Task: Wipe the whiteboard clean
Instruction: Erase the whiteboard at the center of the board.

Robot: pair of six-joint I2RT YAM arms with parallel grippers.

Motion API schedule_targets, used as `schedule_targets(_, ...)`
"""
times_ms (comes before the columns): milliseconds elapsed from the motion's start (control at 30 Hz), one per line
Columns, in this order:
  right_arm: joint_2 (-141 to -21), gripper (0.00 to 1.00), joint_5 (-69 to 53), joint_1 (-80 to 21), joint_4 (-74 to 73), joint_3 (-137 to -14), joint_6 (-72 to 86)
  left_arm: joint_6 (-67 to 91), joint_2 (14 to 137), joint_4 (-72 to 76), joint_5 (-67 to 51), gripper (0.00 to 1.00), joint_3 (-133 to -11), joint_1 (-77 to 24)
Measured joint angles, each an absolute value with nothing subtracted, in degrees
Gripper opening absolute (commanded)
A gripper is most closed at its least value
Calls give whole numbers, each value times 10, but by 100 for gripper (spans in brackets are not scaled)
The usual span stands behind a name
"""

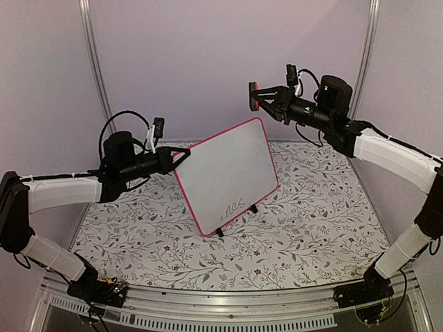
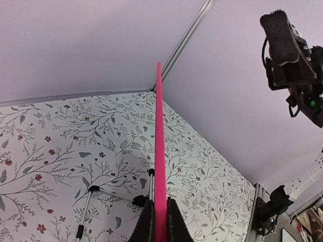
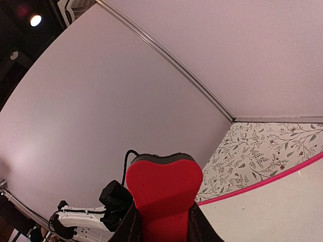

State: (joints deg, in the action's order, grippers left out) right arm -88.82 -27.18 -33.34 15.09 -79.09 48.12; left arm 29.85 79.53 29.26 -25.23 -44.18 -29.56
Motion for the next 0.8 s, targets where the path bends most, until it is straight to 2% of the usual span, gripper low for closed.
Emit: schedule_targets(800, -867, 27, -235, -319, 96, -762, 411, 298, 795, 292, -252, 0, -442, -296)
